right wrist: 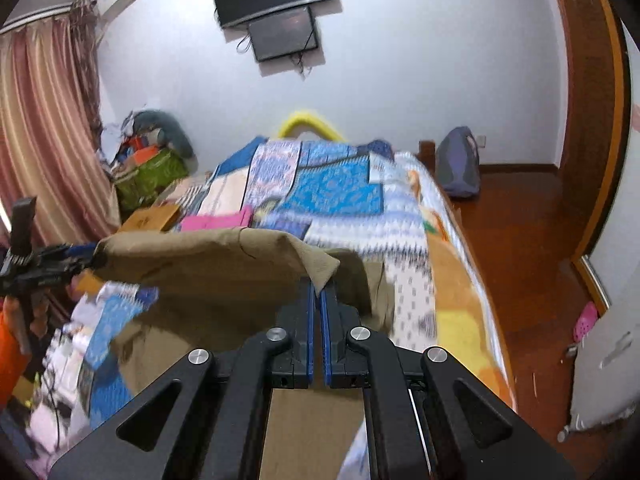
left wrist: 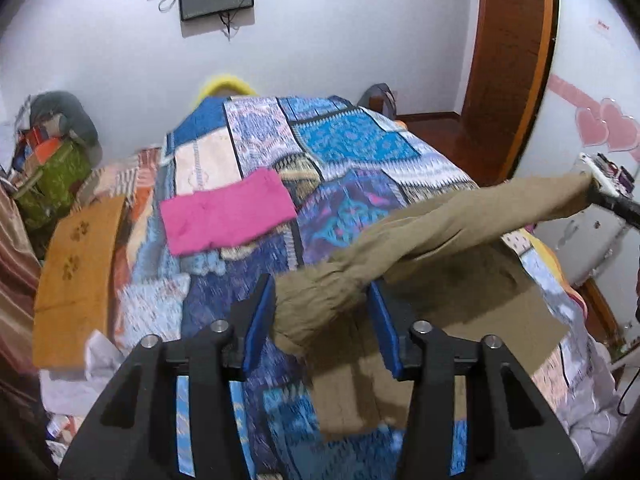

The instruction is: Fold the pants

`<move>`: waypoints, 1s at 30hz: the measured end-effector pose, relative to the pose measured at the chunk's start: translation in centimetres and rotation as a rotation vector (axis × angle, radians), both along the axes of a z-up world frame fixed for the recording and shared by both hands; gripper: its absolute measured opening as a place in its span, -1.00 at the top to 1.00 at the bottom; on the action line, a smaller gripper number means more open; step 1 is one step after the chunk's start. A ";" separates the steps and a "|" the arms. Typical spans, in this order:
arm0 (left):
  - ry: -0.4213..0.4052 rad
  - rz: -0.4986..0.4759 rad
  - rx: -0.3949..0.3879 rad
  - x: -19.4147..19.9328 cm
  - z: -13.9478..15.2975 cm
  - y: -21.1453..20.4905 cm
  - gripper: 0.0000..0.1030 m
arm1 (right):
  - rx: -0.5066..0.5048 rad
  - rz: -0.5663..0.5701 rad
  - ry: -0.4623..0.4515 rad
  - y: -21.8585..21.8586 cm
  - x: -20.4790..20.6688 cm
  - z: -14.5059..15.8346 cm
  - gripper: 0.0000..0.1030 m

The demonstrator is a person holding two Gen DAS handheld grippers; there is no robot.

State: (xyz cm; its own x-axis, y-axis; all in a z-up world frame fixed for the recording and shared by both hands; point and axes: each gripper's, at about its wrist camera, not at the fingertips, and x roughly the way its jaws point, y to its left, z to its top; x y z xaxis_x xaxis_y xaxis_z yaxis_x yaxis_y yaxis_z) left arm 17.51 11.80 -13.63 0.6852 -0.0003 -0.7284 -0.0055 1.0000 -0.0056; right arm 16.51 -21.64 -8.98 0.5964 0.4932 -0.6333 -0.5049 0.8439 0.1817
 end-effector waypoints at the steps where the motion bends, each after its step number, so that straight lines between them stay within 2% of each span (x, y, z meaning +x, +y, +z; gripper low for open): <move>1: 0.011 -0.005 -0.018 -0.5 -0.5 0.1 0.10 | -0.016 0.007 0.008 -0.1 -1.1 -0.5 0.95; 3: 0.036 -0.015 -0.049 -1.6 -1.8 0.3 0.10 | -0.048 0.015 0.039 0.0 -2.6 -2.2 0.94; 7: 0.096 -0.030 -0.040 -3.6 -4.6 -0.4 0.10 | -0.065 0.000 0.119 -0.2 -4.6 -5.5 0.92; 13: 0.149 -0.023 0.024 -6.0 -7.3 -1.5 0.10 | -0.096 -0.057 0.254 -1.2 -5.9 -11.0 0.89; 16: 0.159 -0.011 0.043 -7.1 -8.2 -1.5 0.10 | -0.101 -0.090 0.268 -1.9 -6.7 -12.0 0.89; 21: 0.147 -0.038 0.037 -7.8 -7.1 -1.7 0.10 | -0.103 -0.119 0.235 -2.9 -7.8 -10.5 0.89; 24: 0.107 -0.069 0.076 -7.6 -5.6 -2.8 0.09 | -0.109 -0.116 0.179 -2.5 -8.5 -9.2 0.87; 27: 0.098 -0.122 0.127 -6.9 -4.9 -4.4 0.03 | -0.099 -0.094 0.127 -1.5 -8.6 -7.6 0.68; 29: 0.115 -0.170 0.188 -6.3 -5.3 -5.8 -0.26 | -0.094 -0.067 0.100 -0.3 -8.6 -6.9 0.47; 30: 0.119 -0.188 0.216 -6.1 -5.6 -6.3 -0.31 | -0.086 -0.049 0.088 0.3 -8.7 -6.6 0.34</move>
